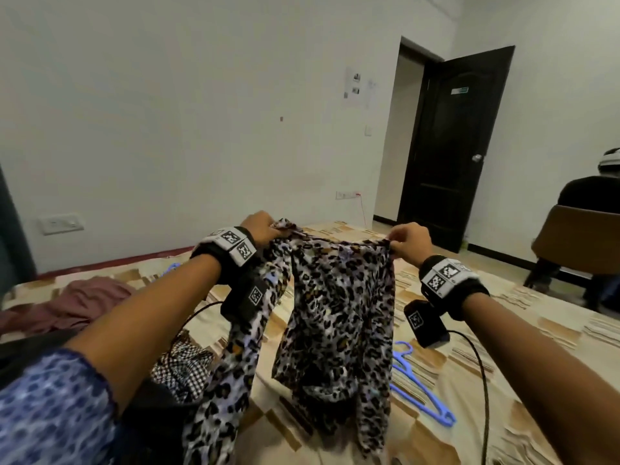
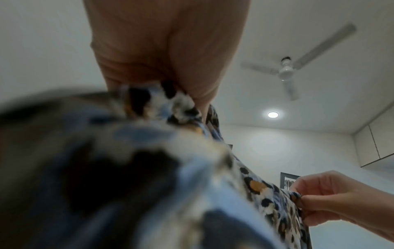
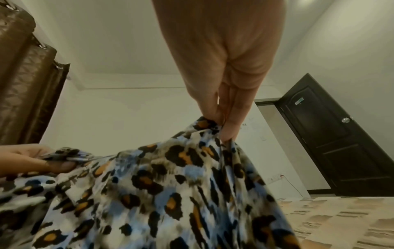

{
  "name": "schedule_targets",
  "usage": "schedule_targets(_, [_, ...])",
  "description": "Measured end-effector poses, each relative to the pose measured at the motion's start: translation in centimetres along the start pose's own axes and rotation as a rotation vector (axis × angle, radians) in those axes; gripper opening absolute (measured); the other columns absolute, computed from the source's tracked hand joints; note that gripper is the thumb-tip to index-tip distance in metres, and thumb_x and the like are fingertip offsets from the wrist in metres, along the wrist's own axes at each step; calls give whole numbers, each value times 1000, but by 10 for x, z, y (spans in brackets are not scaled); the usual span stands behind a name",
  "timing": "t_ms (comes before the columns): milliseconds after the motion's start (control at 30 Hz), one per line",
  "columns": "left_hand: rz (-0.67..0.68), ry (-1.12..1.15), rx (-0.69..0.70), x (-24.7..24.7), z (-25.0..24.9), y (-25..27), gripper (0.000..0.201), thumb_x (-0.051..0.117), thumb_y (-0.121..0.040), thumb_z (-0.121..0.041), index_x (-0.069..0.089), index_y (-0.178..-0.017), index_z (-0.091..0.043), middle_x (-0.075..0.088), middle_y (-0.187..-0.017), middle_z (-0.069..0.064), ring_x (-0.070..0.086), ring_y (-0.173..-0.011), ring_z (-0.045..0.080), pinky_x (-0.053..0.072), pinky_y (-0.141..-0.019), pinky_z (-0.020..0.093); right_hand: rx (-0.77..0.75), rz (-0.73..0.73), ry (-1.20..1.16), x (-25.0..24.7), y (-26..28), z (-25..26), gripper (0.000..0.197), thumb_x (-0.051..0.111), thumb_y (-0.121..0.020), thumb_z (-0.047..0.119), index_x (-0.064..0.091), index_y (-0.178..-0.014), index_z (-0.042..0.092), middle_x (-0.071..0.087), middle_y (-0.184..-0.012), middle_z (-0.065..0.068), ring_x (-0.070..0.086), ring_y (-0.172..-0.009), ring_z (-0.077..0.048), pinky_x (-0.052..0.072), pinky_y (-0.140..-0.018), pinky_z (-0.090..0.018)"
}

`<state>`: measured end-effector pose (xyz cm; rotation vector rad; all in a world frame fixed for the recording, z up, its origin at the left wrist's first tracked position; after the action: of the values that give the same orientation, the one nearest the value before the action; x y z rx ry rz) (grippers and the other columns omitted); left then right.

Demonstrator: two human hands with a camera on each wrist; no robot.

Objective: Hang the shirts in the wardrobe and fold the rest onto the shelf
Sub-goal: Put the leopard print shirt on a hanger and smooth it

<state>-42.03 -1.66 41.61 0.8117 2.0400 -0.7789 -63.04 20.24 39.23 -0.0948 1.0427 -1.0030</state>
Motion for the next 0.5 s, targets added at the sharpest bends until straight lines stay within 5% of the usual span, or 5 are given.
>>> schedule_targets(167, [32,48,5,9,9,0,58,63,-88,-33,27,-47,-12,25,-48,7,24,-45,18,15,-49,32,-45,-128,33,6,3,1,15,56,-81,-7,71,-86,-4,68,-85,-19,56,-75,-22,40,-70,-24])
schedule_targets(300, [63,47,1,27,14,0,57,62,-89,-32,25,-49,-14,22,-50,5,21,-47,17,12,-50,32,-31,-190,15,21,2,-12,14,58,-81,-4,71,-85,-2,69,-86,-16,62,-81,-27,43,-74,-27])
schedule_targets(367, [34,66,-23,40,24,-2,50,61,-90,-26,36,-50,-9,33,-50,10,36,-51,24,18,-50,32,-25,-173,6,34,3,-22,12,59,-80,-3,71,-83,-1,70,-85,-16,62,-79,-27,45,-74,-29])
schedule_targets(433, [-2,94,-38,55,32,-6,26,56,-91,-11,61,-71,5,59,-72,26,58,-76,35,35,-58,34,-14,-128,10,52,6,-33,10,61,-78,-3,70,-81,-1,69,-83,-17,59,-74,-23,47,-73,-31])
schedule_targets(500, [-20,124,-20,75,42,-12,21,51,-86,2,68,-98,3,66,-103,22,60,-102,34,43,-77,32,3,-55,2,72,8,-44,9,63,-76,-2,71,-80,-2,69,-81,-17,58,-71,-22,48,-69,-30])
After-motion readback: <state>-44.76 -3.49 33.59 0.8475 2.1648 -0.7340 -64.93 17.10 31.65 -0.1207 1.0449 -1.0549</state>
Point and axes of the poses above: each hand's wrist, its own y-axis away from the middle knuckle, its own x-axis out of the palm, z = x × y, the point moved 1 cm from there along -y, towards the middle knuckle
